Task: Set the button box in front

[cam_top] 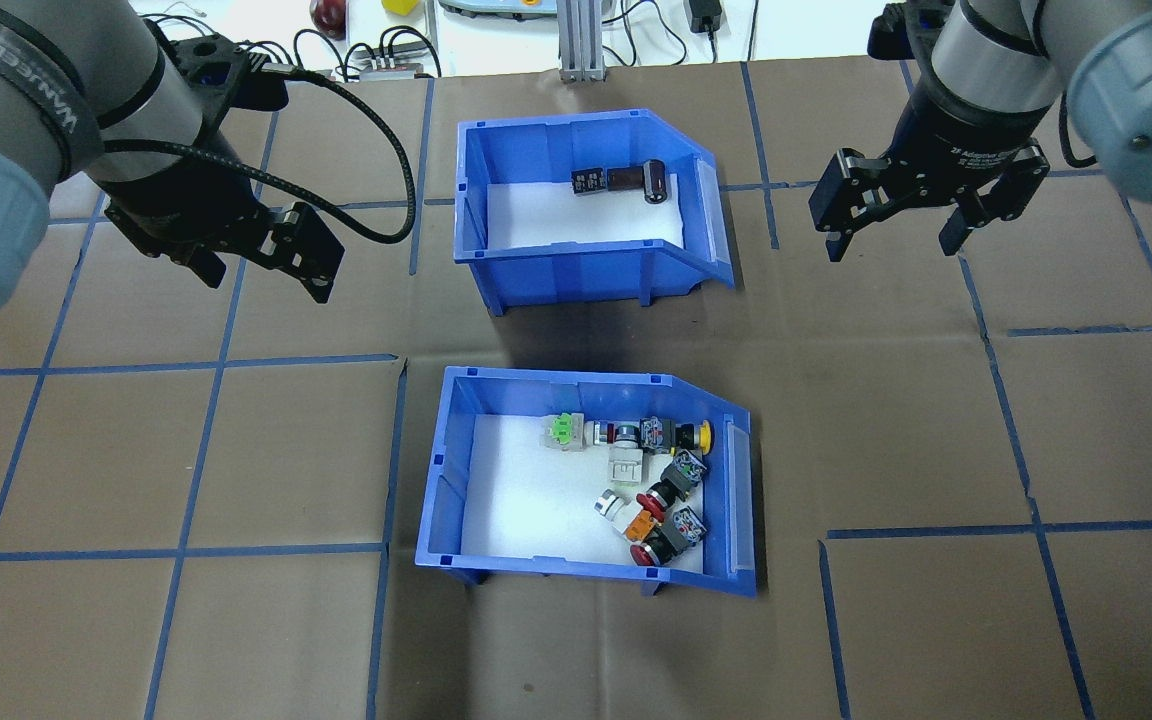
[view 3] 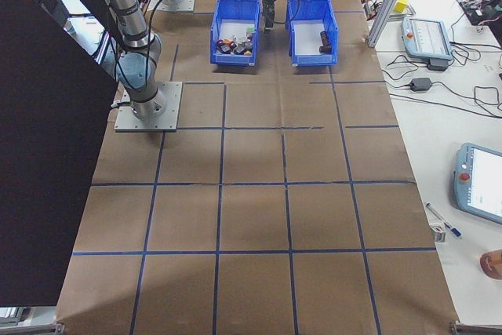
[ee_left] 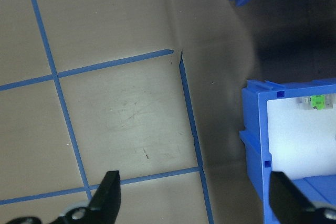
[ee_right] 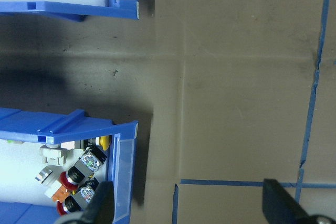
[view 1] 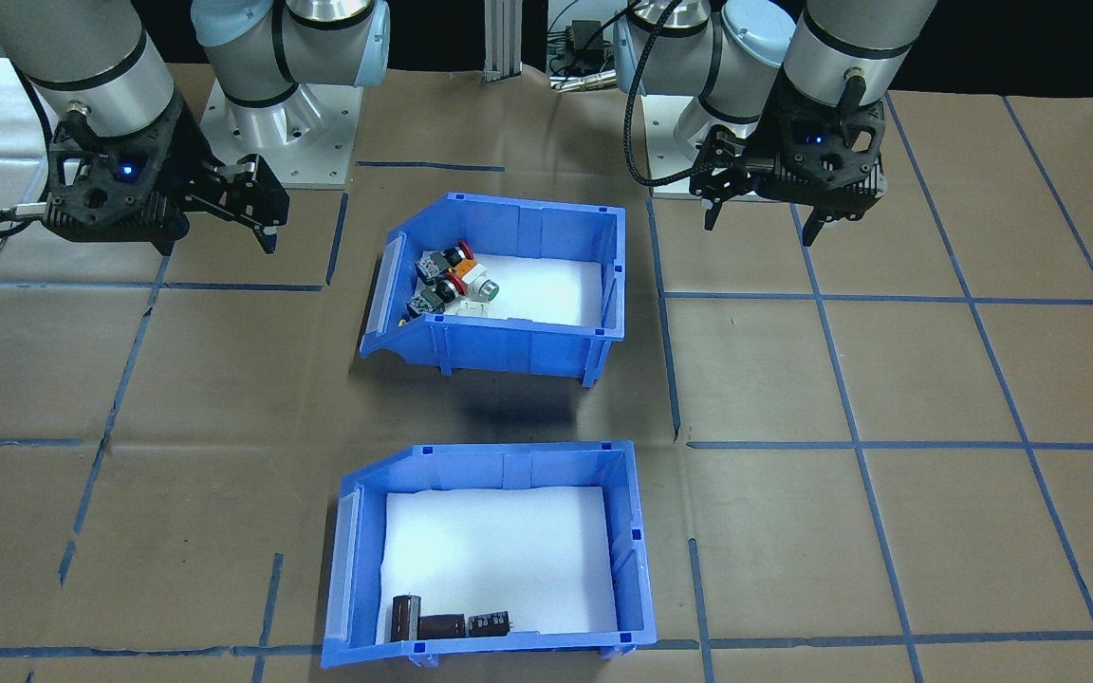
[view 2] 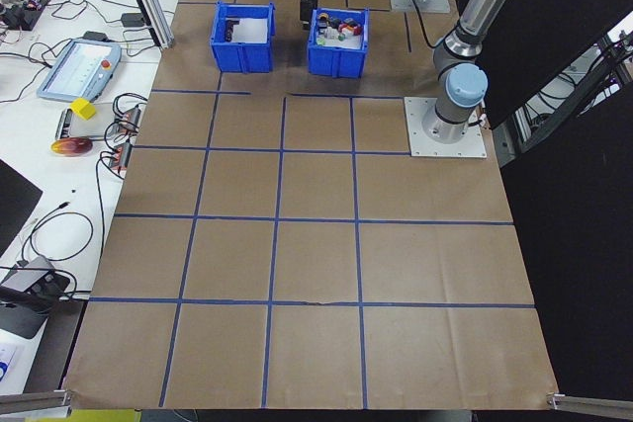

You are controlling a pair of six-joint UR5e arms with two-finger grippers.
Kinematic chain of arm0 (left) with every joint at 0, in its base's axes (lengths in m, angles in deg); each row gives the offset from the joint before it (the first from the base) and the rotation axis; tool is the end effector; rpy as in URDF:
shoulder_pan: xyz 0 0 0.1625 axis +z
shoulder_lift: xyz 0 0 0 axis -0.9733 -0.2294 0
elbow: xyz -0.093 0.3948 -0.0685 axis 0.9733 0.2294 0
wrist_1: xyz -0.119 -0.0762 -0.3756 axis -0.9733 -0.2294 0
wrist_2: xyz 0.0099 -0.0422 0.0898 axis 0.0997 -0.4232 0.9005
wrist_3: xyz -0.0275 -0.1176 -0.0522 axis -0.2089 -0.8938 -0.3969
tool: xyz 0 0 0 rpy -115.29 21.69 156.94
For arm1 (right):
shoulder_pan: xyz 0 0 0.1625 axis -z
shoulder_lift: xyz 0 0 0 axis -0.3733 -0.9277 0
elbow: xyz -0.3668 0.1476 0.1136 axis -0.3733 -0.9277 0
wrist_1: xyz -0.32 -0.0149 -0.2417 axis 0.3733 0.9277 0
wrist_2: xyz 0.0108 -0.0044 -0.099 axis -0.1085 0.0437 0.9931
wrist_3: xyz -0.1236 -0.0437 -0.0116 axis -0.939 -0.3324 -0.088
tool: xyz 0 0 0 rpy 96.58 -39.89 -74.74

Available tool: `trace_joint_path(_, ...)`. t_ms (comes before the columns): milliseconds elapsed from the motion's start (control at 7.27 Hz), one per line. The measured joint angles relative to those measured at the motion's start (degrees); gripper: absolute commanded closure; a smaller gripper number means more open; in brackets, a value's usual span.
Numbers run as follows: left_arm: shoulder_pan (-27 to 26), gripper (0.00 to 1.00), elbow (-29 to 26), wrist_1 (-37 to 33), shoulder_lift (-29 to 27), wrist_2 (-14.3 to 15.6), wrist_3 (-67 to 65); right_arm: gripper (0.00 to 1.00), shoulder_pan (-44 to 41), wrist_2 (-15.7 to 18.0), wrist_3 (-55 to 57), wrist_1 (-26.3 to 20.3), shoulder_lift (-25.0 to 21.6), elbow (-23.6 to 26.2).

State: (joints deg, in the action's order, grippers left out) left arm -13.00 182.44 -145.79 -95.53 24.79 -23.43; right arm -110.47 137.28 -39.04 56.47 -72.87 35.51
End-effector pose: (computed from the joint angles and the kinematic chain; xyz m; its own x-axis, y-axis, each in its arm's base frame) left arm -0.1297 -0.4508 0.4364 -0.9809 0.1942 -0.0134 0.1943 0.9809 -0.0056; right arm 0.1247 -0.4824 0.4220 -0.9990 -0.0327 -0.0291 -0.0341 0.9982 0.0488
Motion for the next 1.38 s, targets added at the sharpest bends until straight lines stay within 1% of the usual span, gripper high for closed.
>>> trace_joint_path(138,0.0,0.01,-0.08,-0.02,-0.04,-0.12,-0.21,0.0,-0.33,-0.26,-1.52,0.29,2.48,-2.07)
trace_joint_path(275,0.0,0.01,-0.13,-0.15,0.04,-0.29,-0.95,0.0,-0.92,-0.4,-5.08,0.22,5.84,-5.59)
trace_joint_path(688,0.0,0.01,0.42,-0.79,0.85,-1.52,-5.53,0.0,-4.59,-0.16,-16.14,0.09,18.79,-18.9)
trace_joint_path(826,-0.07,0.01,1.31,-0.86,0.95,-1.7,-12.81,0.0,-6.73,0.08,-19.46,0.28,22.79,-23.42)
trace_joint_path(963,-0.44,0.01,3.25,-0.95,1.36,-1.82,-23.14,0.0,-9.0,0.08,-21.47,0.19,26.27,-27.41)
trace_joint_path(1101,-2.21,0.01,6.07,-0.77,2.23,-1.91,-34.22,0.0,-11.56,0.15,-24.1,0.19,28.97,-30.41)
trace_joint_path(1239,-5.72,0.01,8.97,-0.45,3.57,-1.83,-45.76,0.0,-13.85,0.27,-28.64,0.42,30.45,-32.01)
trace_joint_path(1376,-9.37,0.01,11.59,-0.23,5.28,-1.78,-58.63,0.0,-15.8,0.25,-33.21,0.47,31.16,-32.6)
